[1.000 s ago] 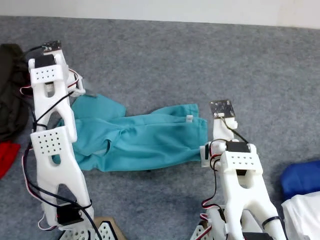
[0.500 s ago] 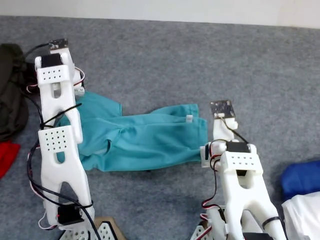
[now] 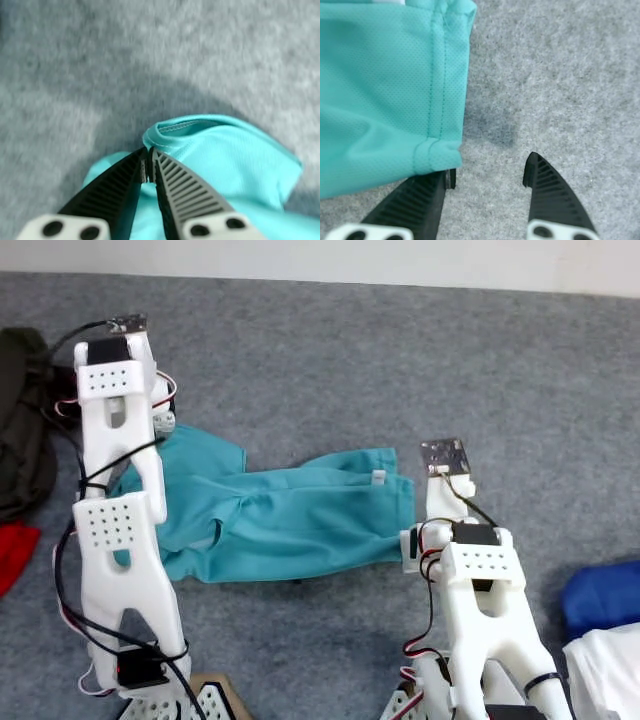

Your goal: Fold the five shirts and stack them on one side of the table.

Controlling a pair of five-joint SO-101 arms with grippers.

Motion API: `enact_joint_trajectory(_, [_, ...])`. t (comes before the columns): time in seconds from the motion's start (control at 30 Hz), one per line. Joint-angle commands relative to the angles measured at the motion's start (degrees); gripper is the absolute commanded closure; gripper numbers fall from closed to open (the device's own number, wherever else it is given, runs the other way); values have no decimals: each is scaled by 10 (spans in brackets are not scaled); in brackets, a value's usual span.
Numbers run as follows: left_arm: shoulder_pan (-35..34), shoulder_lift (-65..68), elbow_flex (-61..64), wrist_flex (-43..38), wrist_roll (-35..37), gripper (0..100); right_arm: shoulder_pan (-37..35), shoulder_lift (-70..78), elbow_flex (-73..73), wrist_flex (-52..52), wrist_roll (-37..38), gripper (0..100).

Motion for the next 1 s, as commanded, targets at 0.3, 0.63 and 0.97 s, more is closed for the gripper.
enact_joint_trajectory(0.3, [22,-449,451,3,-1,993,7,-19,12,-22,-4,772])
enact_joint_trajectory(0.63, [5,-639,751,-137,-129,993,7,-19,12,-21,-4,772])
enact_joint_trajectory(0.97, [-38,-676,896,-278,-258,993,3,-19,8,-22,-4,772])
